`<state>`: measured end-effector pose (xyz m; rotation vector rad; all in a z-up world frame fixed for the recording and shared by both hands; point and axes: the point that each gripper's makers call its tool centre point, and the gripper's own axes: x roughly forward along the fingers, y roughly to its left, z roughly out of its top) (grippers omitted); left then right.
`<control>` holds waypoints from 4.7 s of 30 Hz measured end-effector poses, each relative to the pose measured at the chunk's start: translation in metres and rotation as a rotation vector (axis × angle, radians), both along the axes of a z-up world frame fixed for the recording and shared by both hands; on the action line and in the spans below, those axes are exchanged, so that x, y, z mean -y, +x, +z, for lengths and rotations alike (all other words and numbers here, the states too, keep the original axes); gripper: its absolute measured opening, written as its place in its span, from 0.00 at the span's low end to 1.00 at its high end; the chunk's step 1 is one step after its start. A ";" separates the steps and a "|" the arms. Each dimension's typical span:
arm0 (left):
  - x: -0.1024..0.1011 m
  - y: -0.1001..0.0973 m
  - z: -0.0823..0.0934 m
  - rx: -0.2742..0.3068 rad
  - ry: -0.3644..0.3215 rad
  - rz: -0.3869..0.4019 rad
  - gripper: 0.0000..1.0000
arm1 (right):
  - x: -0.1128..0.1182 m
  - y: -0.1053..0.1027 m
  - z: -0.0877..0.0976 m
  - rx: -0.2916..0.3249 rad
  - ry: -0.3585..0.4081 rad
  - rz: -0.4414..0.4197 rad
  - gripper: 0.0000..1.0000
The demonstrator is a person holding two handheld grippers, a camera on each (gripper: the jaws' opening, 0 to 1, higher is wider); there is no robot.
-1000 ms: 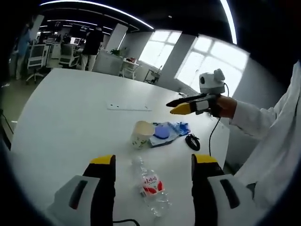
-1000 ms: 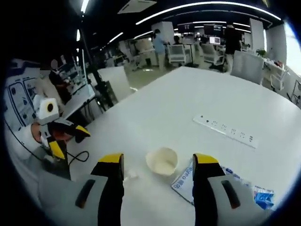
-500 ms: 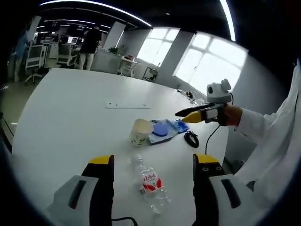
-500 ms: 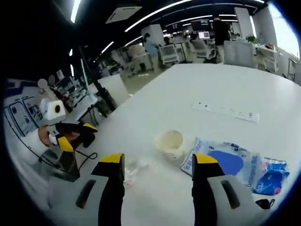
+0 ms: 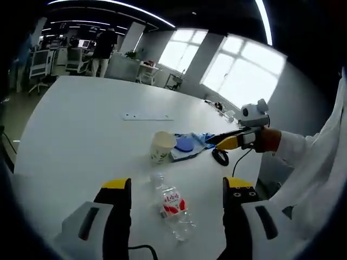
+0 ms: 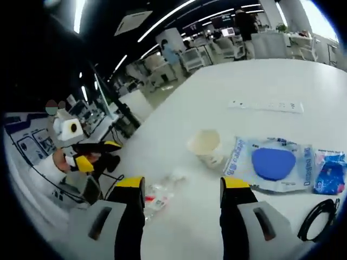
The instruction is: Arrange the tabletop items into an orderly group along one side of the table until the central work area is clear of visible clutter.
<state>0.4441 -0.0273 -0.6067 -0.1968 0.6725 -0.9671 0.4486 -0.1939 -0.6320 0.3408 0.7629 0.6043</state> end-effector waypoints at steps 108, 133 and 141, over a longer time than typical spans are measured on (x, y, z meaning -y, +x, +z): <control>0.007 -0.033 -0.073 -0.100 -0.041 -0.207 0.69 | -0.121 0.017 -0.045 -0.066 0.372 0.100 0.19; 0.038 -0.064 -0.091 -0.034 -0.107 -0.396 0.41 | -0.144 -0.010 -0.010 0.093 0.196 0.243 0.18; 0.034 -0.040 -0.077 0.034 -0.084 -0.373 0.37 | -0.145 -0.006 0.010 0.202 0.101 0.325 0.18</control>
